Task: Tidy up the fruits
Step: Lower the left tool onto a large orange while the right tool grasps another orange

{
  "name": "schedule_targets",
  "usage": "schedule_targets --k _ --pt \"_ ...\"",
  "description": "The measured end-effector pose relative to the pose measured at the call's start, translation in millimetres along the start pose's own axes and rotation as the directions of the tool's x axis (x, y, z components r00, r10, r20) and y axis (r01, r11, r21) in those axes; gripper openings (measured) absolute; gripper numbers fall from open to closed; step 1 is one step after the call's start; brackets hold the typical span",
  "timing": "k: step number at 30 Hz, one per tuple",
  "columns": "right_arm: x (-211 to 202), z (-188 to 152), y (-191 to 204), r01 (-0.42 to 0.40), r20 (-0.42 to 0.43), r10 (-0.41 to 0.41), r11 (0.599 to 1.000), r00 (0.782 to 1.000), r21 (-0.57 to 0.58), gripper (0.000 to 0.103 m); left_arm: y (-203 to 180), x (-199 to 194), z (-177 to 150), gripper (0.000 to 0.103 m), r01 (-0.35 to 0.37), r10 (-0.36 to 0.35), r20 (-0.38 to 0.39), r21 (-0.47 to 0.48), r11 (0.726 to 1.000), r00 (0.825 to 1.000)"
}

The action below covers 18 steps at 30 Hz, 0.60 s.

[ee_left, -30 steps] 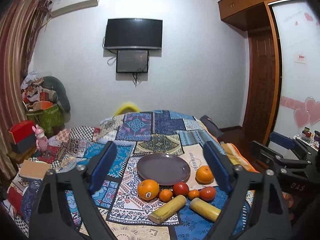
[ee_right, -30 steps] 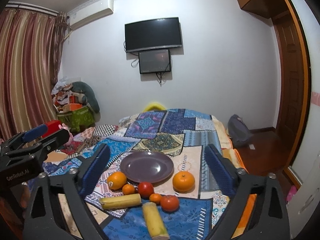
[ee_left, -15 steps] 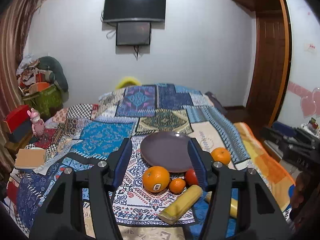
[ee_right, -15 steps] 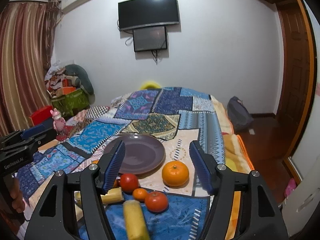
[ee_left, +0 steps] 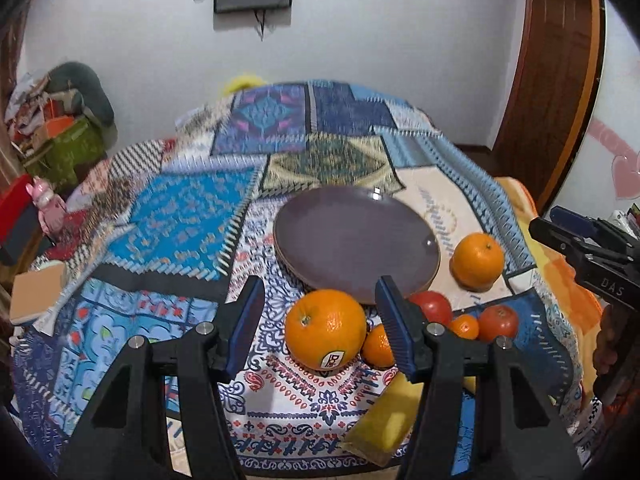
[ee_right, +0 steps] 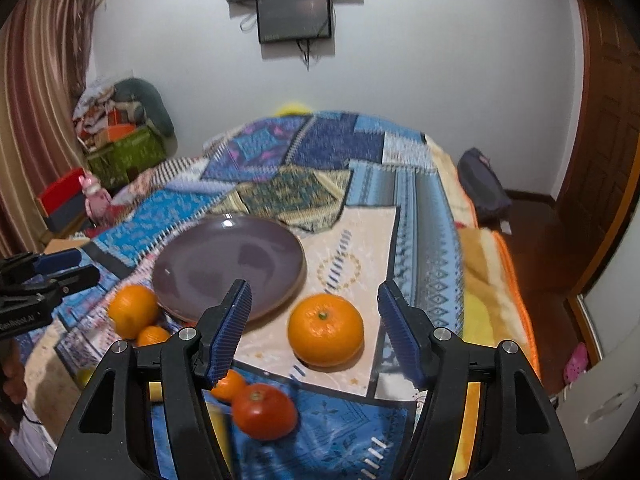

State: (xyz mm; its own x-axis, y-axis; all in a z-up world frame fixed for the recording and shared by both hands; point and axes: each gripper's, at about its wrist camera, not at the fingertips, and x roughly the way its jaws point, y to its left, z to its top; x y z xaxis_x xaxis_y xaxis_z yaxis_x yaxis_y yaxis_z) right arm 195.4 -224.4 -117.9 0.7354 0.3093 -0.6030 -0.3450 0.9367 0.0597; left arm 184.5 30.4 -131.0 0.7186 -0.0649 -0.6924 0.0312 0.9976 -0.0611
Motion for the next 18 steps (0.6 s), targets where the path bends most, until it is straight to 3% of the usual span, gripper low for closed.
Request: schedule_targets --k 11,18 --pt "41.0 -11.0 -18.2 -0.034 -0.137 0.040 0.998 0.990 0.045 0.063 5.0 43.5 -5.5 0.059 0.033 -0.036 -0.121 -0.033 0.999 0.992" --pt "64.7 -15.0 -24.3 -0.048 -0.207 0.061 0.997 0.976 0.067 0.063 6.3 58.8 -11.1 0.062 0.053 -0.061 -0.155 -0.054 0.997 0.986"
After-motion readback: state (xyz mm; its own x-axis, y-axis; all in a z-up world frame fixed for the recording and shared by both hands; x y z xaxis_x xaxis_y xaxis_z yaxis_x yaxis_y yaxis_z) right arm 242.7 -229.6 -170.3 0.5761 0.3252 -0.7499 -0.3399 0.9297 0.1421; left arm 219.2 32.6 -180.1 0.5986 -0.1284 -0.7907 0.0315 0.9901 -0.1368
